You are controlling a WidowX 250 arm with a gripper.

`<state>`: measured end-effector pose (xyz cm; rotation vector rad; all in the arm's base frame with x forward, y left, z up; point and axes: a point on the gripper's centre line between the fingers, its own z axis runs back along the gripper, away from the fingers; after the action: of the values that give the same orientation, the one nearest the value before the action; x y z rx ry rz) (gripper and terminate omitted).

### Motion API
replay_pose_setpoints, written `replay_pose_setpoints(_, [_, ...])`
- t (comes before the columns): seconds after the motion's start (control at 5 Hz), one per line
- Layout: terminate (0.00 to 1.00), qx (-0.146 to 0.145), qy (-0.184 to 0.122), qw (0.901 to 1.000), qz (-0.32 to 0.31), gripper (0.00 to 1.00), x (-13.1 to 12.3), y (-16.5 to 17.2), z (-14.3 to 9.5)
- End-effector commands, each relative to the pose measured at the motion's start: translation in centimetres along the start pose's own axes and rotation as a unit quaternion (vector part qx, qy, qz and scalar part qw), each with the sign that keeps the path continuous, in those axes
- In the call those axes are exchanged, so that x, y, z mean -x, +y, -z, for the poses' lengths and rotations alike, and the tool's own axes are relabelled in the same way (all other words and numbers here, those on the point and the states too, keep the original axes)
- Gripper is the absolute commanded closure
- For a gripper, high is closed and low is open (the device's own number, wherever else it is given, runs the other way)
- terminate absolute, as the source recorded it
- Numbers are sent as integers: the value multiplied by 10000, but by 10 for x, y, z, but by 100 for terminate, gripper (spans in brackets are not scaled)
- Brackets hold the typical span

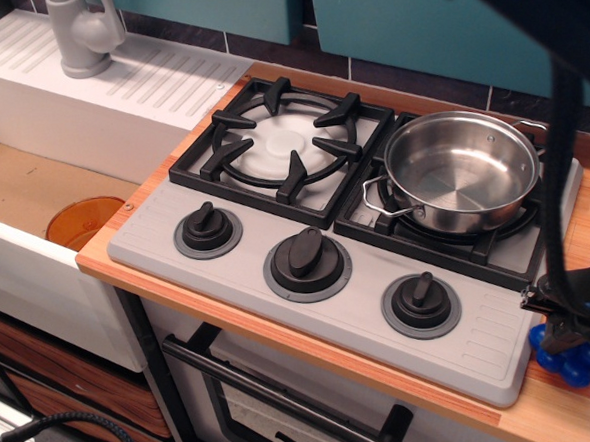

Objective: Put pot or pan on stove and put blueberry in pot or pan

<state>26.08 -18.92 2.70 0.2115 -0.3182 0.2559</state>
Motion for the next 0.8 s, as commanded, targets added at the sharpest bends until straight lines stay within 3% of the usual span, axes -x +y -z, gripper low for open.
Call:
replay_pose_setpoints(0.0, [0, 184, 8, 9998, -124, 100, -19, 3, -37])
replay_pose_setpoints(0.6, [0, -49, 322, 9994, -83, 100, -51, 26, -77])
